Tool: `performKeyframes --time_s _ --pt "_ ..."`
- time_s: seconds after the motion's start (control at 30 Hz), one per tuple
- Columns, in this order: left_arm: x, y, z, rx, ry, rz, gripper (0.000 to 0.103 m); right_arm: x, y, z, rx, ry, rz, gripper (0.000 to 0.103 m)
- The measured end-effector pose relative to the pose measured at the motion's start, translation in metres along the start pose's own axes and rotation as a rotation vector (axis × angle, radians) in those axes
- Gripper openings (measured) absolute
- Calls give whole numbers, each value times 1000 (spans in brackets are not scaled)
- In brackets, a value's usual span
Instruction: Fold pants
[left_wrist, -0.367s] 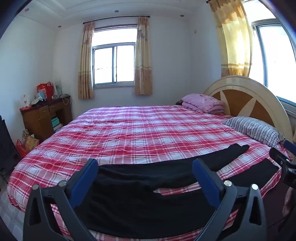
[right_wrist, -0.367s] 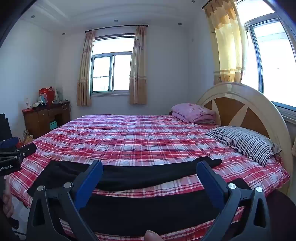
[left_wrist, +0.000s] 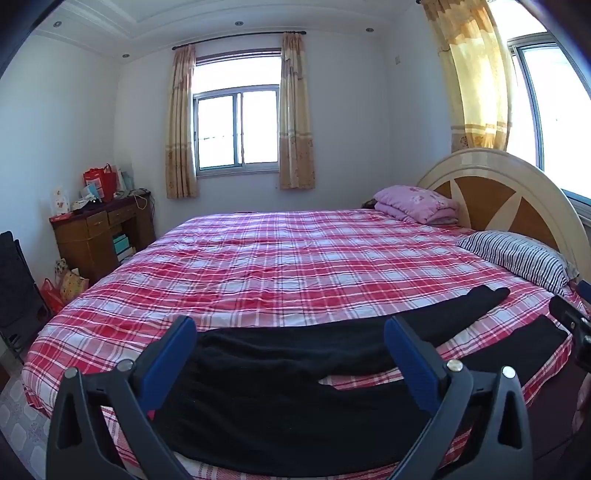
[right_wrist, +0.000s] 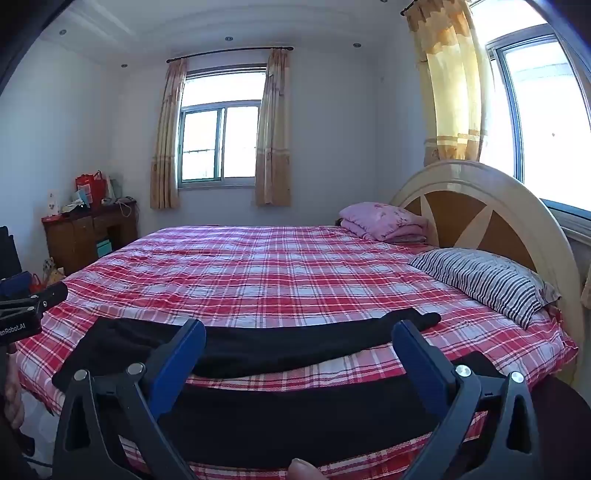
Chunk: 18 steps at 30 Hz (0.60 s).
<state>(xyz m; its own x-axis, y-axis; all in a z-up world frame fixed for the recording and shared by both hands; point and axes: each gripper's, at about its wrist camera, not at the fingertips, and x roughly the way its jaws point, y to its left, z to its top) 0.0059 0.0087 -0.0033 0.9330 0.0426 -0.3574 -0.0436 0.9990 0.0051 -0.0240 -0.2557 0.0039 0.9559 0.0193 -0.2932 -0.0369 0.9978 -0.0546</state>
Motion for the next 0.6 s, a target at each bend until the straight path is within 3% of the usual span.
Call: performKeyframes --time_s 0.6 --pt "8 -3 -6 -2 22 19 103 10 -2 -5 5 34 -1 102"
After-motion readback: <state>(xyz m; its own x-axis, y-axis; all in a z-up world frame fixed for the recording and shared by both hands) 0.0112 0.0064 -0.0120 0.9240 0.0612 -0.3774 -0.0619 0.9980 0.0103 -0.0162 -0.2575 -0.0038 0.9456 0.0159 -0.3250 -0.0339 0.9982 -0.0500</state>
